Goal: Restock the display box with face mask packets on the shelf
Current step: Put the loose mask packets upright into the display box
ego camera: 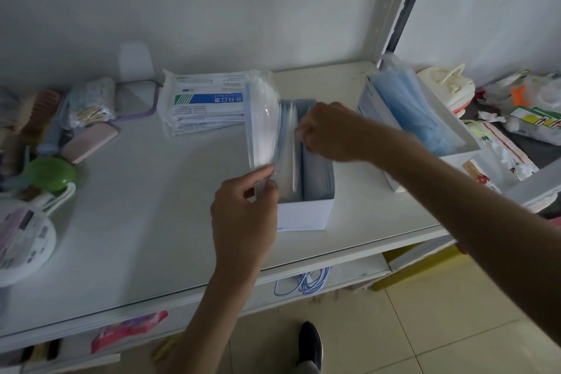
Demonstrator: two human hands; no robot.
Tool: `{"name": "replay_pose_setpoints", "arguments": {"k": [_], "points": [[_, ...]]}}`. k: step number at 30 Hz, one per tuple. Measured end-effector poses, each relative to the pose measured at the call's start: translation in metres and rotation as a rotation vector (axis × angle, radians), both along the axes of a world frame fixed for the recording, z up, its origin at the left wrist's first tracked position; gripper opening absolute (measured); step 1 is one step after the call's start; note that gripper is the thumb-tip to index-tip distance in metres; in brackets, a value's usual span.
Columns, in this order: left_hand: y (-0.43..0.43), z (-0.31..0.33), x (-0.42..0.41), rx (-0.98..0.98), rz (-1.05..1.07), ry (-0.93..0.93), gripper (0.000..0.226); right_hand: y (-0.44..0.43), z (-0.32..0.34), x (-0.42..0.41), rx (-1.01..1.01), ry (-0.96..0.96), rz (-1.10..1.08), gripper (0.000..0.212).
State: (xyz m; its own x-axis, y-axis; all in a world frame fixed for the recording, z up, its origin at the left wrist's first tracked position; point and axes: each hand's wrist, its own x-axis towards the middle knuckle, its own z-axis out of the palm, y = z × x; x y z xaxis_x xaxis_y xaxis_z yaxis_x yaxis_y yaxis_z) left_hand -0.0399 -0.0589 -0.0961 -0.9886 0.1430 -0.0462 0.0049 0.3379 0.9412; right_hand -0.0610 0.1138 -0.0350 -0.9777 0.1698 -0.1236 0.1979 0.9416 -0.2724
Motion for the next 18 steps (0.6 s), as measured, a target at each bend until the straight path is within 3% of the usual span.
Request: {"name": "replay_pose_setpoints", "arguments": {"k": [2,6,8,12,15,18], "points": [[-0.001,0.0,0.0,0.008,0.002,0.0,0.027,0.008,0.011,-0.006,-0.006,-0.016,0.03,0.029],[-0.002,-0.002,0.001,0.016,0.008,0.004,0.026,0.011,0.006,-0.002,0.028,-0.026,-0.022,0.058],[0.0,-0.003,0.003,-0.008,0.004,0.037,0.027,0.01,0.003,-0.001,0.0,0.032,-0.079,0.047],[0.002,-0.006,0.004,-0.039,0.014,0.077,0.027,0.01,0.009,-0.006,-0.055,0.124,-0.17,0.007],[0.001,-0.007,0.002,-0.04,0.015,0.093,0.027,0.001,0.012,-0.009,-0.084,0.179,-0.158,0.014],[0.0,-0.008,0.001,-0.045,0.003,0.113,0.027,-0.012,0.018,-0.009,-0.273,0.055,-0.116,0.026]]}}
